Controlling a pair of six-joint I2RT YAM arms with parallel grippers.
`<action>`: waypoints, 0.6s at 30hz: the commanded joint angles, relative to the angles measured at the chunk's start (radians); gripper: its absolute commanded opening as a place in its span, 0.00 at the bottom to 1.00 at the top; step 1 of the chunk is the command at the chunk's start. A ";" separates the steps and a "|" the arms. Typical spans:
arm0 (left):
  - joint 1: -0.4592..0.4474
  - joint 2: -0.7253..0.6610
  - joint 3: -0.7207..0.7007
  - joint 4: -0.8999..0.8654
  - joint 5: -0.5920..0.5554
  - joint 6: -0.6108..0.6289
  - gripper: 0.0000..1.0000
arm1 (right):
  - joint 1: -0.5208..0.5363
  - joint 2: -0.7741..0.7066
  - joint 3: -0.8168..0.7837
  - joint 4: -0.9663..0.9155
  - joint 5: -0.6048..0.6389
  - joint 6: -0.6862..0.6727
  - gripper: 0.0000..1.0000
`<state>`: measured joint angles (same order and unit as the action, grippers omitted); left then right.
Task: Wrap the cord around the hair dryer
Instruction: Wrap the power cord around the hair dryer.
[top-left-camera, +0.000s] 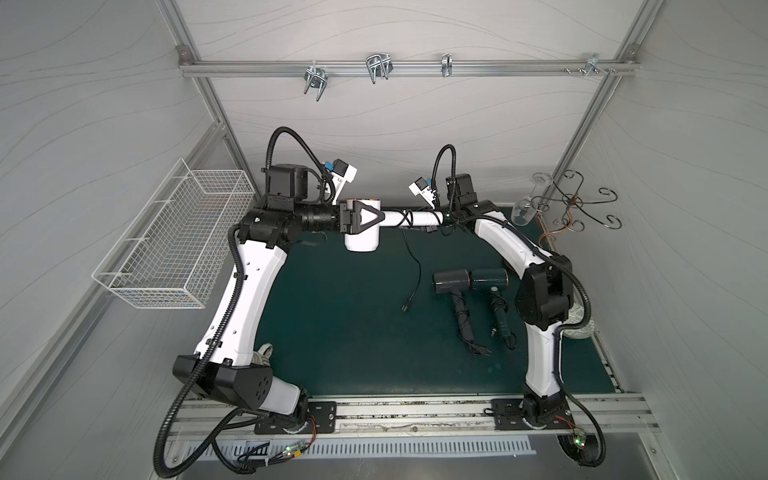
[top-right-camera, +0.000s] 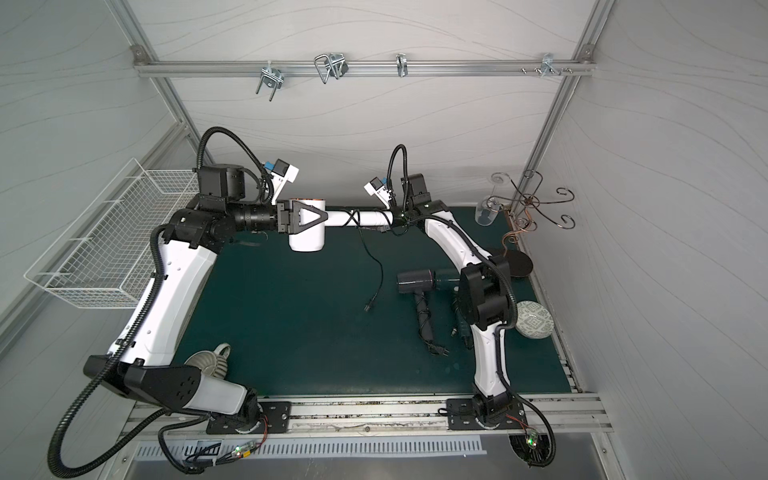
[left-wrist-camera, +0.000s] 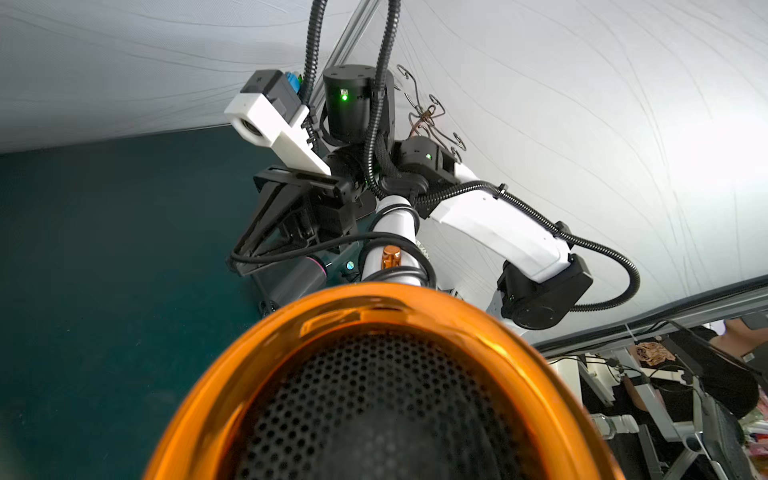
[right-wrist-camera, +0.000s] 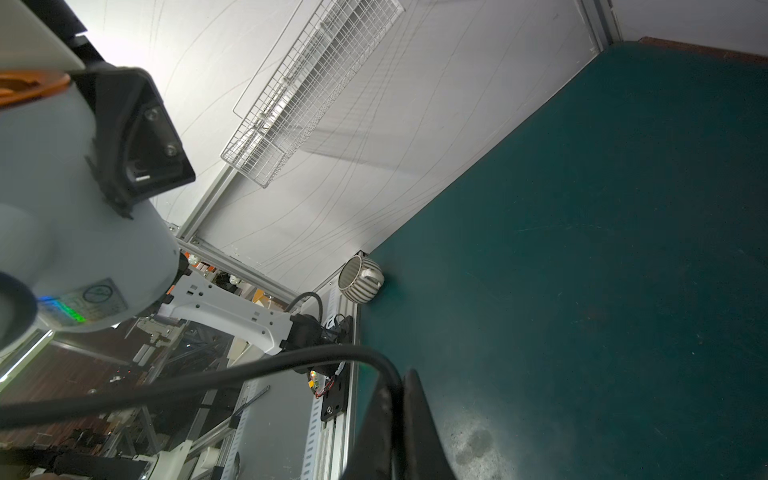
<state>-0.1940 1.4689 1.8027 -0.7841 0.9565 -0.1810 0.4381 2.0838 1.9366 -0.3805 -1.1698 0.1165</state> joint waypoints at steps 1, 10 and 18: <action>-0.012 0.000 0.118 0.230 0.196 -0.067 0.00 | -0.004 -0.011 -0.028 0.035 0.027 -0.006 0.00; 0.025 0.052 0.191 0.352 0.193 -0.172 0.00 | 0.018 0.004 -0.077 0.010 0.041 -0.064 0.05; 0.054 0.063 0.190 0.460 0.212 -0.252 0.00 | 0.034 0.035 -0.158 0.052 0.035 -0.058 0.16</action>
<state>-0.1448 1.5669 1.8874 -0.6006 1.0378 -0.3939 0.4572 2.0777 1.8156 -0.2962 -1.1839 0.0788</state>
